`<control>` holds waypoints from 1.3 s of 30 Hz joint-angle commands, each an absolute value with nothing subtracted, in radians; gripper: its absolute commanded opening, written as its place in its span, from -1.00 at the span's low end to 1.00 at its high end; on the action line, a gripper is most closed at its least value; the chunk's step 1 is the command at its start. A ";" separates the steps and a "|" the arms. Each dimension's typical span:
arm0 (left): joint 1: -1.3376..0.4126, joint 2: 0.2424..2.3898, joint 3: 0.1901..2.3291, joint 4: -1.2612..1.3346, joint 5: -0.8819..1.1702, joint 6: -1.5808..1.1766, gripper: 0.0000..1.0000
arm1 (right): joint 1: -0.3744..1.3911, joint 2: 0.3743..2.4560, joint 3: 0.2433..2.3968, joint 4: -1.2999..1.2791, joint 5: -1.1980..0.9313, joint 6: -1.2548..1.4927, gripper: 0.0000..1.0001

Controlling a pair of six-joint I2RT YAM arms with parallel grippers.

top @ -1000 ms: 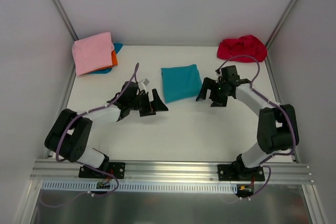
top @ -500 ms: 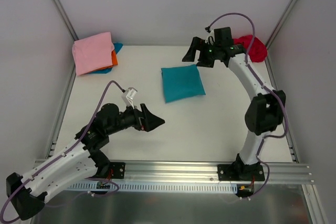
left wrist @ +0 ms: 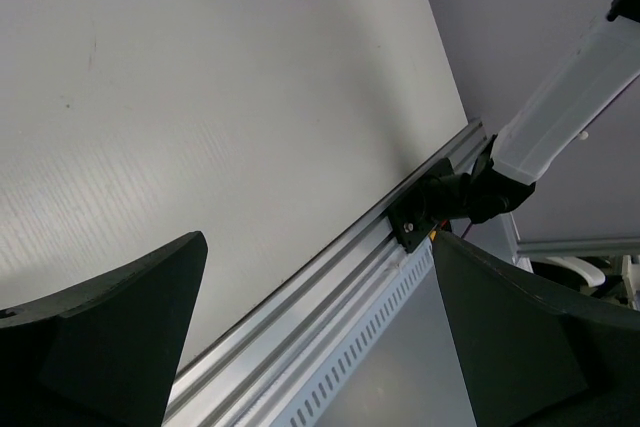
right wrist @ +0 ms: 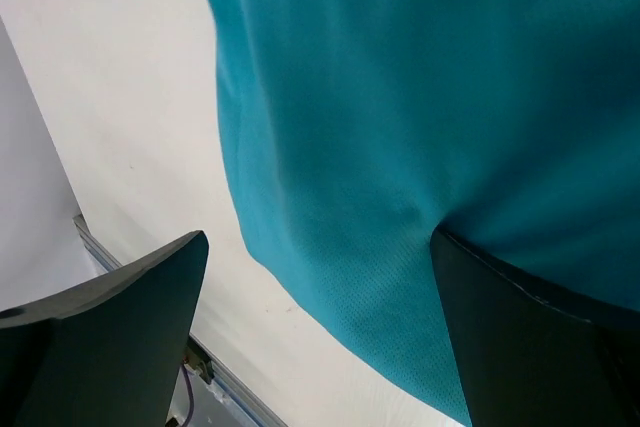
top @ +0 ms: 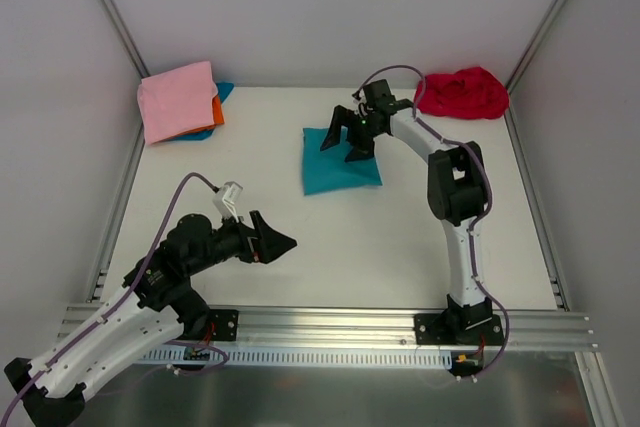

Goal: Fold and stack the t-shirts
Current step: Fold the long partially folded tshirt into a neat square, then put the neatly folded tshirt into the corner of the board with the left arm

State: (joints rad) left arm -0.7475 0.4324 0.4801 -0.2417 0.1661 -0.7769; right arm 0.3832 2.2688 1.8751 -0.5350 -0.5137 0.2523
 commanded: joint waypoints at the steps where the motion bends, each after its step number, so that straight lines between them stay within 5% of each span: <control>1: -0.756 0.428 0.472 -0.258 0.147 -0.795 0.97 | 0.400 2.267 1.915 -0.514 -0.542 0.276 0.99; 24: -0.756 0.396 0.472 -0.305 0.130 -0.781 0.97 | 0.514 1.864 1.048 -0.157 -0.423 0.396 0.99; 39: -0.756 0.348 0.373 -0.253 0.138 -0.804 0.97 | 0.545 1.626 1.235 -0.463 -0.290 0.299 0.99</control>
State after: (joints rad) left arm -0.7475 0.3584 0.3832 -0.2970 0.1471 -0.7815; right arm 0.5407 1.7290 1.1221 -0.3283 -0.3580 0.3599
